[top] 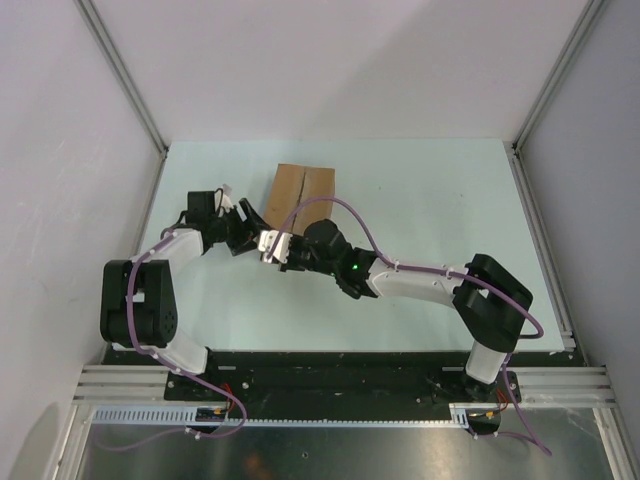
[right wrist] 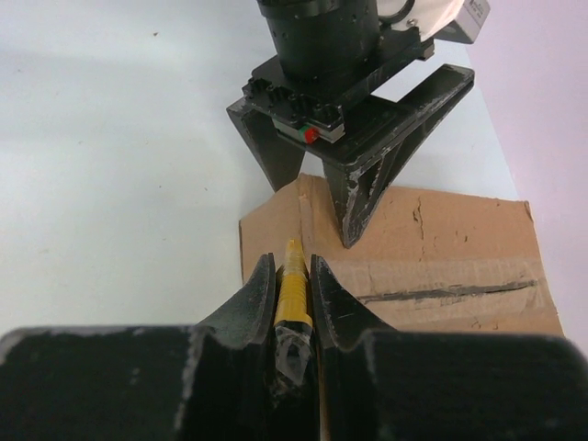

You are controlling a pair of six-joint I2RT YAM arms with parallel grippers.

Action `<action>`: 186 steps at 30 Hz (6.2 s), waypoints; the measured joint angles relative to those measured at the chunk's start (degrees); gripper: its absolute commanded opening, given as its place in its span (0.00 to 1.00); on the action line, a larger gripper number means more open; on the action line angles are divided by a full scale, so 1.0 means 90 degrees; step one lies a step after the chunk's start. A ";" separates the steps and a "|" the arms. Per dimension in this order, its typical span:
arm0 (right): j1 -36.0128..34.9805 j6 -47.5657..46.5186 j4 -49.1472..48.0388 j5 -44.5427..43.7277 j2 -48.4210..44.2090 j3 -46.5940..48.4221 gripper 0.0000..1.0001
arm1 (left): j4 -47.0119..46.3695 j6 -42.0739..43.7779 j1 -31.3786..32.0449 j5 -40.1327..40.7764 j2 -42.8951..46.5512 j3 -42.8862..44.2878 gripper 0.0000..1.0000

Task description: Unpack the express box

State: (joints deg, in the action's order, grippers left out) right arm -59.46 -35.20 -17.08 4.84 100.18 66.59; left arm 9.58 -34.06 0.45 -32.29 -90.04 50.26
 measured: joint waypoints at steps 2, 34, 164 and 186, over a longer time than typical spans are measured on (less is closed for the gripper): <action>0.0000 0.0000 -0.0090 0.0000 0.0000 0.0002 0.00 | 0.0000 0.0007 0.0000 0.0000 0.0000 0.0002 0.78; -0.0002 -0.0024 -0.0233 0.0002 0.0066 0.0034 0.00 | 0.0019 0.0015 0.0000 -0.0005 -0.0010 0.0012 0.78; 0.1503 0.0525 0.1717 0.1940 -0.0607 0.0102 0.00 | 0.1144 0.1035 -0.0104 -0.1280 -0.0998 0.1025 0.49; 0.1761 0.2924 0.0243 -0.0770 -0.1389 -0.0041 0.00 | 0.1343 0.1328 -0.0262 -0.0350 0.0192 0.1525 0.86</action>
State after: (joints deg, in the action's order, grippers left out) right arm -43.62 -8.88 -14.90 -2.09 87.68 66.22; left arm 21.67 -22.11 -1.91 -35.44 -88.31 63.99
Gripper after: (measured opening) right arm 0.160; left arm 0.869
